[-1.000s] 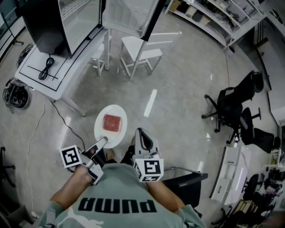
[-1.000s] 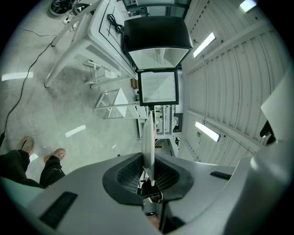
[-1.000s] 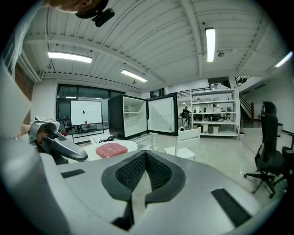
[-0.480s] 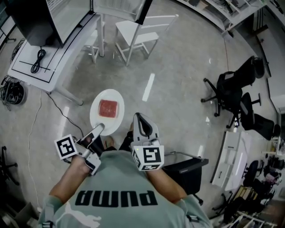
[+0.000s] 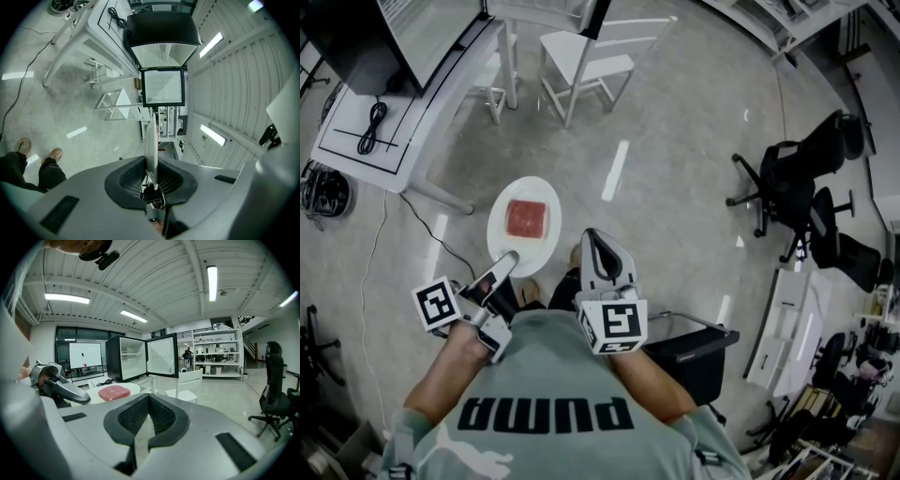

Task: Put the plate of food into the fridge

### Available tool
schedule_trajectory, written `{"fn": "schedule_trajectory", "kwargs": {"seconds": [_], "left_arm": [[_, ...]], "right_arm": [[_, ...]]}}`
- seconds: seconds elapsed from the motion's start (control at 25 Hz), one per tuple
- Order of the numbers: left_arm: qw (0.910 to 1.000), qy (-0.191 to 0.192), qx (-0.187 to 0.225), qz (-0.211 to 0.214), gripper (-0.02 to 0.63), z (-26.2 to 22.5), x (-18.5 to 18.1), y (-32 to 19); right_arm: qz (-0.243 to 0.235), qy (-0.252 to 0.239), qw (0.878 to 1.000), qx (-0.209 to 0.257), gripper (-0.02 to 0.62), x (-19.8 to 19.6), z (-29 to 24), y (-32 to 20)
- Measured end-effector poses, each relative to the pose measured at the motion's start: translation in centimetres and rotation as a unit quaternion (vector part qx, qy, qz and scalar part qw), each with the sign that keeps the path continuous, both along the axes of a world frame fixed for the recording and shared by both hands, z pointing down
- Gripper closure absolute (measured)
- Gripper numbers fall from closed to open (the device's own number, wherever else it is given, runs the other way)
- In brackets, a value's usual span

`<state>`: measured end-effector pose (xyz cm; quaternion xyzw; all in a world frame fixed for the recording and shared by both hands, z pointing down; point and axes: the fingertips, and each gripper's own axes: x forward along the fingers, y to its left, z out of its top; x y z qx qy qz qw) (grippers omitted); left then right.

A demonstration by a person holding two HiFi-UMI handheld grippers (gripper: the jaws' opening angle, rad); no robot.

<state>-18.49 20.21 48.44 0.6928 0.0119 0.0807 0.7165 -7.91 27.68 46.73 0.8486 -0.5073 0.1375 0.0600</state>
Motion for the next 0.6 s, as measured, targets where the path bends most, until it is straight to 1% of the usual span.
{"fn": "schedule_trajectory", "kwargs": {"seconds": [0.32,0.6], "left_arm": [[0.9994,0.003,0.010,-0.033,0.557,-1.0,3.7,-1.2],[0.9984,0.006,0.018,-0.054,0.557,-2.7,8.4,-2.2]], "right_arm": [[-0.023,0.003,1.000,0.012,0.591,4.1,-0.9,-1.3],[-0.042,0.008,0.999,0.023,0.591,9.2,-2.6,-2.9]]}}
